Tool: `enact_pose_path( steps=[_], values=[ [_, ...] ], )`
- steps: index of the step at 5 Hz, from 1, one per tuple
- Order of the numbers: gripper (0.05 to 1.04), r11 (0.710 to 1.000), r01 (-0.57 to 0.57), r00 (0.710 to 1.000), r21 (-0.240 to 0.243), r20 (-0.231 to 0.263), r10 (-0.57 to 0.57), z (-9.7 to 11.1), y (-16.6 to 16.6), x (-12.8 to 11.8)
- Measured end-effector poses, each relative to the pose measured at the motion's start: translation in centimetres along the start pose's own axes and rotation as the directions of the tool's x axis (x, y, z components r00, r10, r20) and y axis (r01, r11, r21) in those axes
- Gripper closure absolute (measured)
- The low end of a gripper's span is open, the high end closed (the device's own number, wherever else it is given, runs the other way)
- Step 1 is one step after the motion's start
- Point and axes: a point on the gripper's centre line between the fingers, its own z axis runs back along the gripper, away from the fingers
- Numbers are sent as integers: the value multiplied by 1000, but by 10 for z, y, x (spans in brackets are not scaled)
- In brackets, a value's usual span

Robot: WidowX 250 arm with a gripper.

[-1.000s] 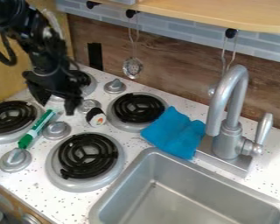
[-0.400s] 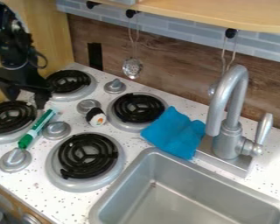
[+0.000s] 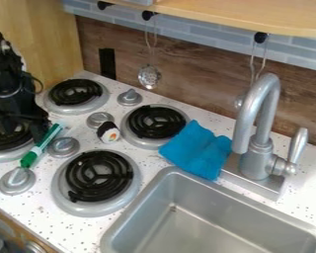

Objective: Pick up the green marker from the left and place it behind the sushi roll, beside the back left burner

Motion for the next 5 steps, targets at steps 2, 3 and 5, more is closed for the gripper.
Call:
enact_pose_path(
  steps=[2,3,5],
  values=[
    [82,996,49,998,-81,-30,-51,-17,-16,-19],
    [82,996,43,999,-77,-28,-45,-19,-17,-22],
    [406,1000,12,999,-2,-33,-12,-30,-6,-26]
  ],
)
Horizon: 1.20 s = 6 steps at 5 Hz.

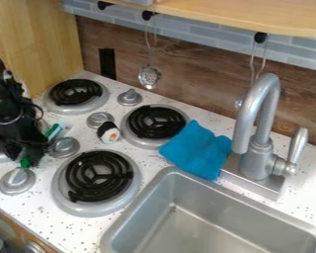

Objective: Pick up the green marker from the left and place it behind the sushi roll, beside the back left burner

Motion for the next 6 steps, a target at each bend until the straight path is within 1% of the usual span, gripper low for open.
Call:
enact_pose_path(
  steps=[1,2,3,4,5,6],
  values=[
    [652,999,-13,1000,44,-5,13,-3,7,-1],
    [715,998,-26,1000,62,-6,26,-3,10,-1],
    [722,998,-30,1000,53,1,30,-2,9,1],
    [724,1000,-23,999,11,22,23,0,2,4],
    [724,998,-36,998,-53,51,39,13,-8,10],
    [724,993,-31,995,-115,91,41,34,-20,21]
  ],
)
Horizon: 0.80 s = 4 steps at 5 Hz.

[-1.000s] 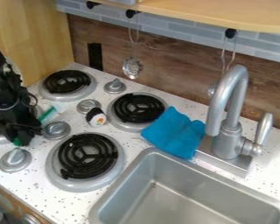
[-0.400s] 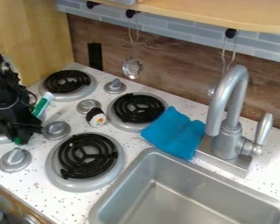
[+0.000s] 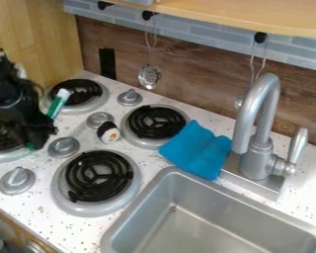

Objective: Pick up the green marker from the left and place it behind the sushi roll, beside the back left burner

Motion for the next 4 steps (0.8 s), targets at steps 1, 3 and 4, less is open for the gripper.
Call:
enact_pose_path(
  steps=[1,3,4],
  values=[
    [724,999,18,1000,-27,26,-18,10,-15,9],
    [724,998,37,998,41,54,-39,0,-31,35],
    [724,995,81,995,63,60,-85,-13,-41,52]
  ],
)
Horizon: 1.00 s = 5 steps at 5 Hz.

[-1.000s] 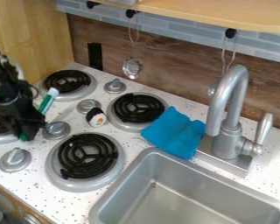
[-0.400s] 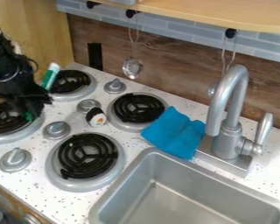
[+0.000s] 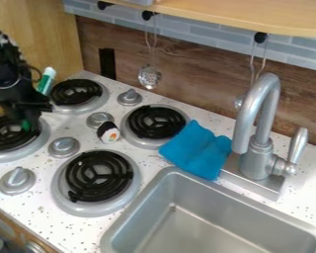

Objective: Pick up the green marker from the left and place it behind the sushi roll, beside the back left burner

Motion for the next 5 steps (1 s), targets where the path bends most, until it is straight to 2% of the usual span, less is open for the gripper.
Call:
enact_pose_path(
  steps=[1,2,4,5],
  values=[
    [724,998,30,999,-59,-10,-31,-15,-16,9],
    [724,991,73,997,-115,-14,-75,-20,-38,17],
    [724,968,179,983,-175,-1,-182,-21,-87,29],
    [724,962,203,979,-183,20,-203,-19,-101,38]
  ],
)
